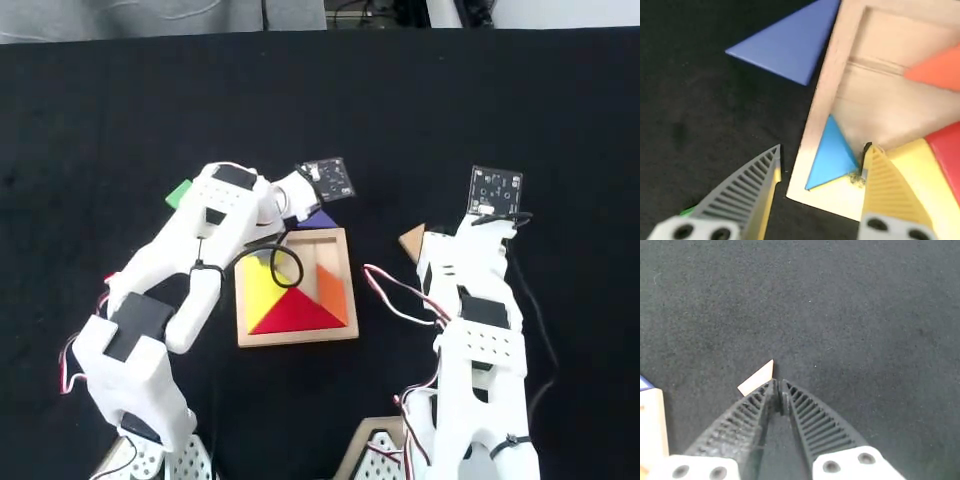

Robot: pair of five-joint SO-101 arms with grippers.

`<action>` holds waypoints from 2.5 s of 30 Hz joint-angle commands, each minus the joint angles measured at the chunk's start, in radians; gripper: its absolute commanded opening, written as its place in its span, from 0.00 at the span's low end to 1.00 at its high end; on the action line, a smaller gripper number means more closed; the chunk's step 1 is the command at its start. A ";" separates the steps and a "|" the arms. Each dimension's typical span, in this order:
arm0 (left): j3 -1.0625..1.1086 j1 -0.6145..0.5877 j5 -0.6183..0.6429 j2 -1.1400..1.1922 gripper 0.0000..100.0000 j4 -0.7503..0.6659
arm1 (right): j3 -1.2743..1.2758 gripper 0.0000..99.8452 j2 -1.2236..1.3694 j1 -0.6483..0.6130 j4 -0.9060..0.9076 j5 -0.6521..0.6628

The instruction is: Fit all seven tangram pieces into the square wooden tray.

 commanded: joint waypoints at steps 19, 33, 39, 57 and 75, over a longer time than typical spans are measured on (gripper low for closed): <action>0.269 -0.243 0.638 -0.910 0.26 0.167 | -0.013 0.10 -0.024 -0.043 -0.023 0.006; 0.252 -0.466 0.491 -0.503 0.27 -0.055 | 0.024 0.12 -0.022 -0.130 -0.038 0.100; -0.125 -0.432 0.247 -0.064 0.27 0.063 | 0.056 0.12 -0.022 -0.170 -0.081 0.166; -1.162 -0.398 0.206 0.698 0.37 0.493 | 0.053 0.12 -0.022 -0.172 -0.078 0.172; -1.784 -0.426 0.127 1.033 0.25 0.798 | 0.053 0.12 -0.025 -0.164 -0.086 0.170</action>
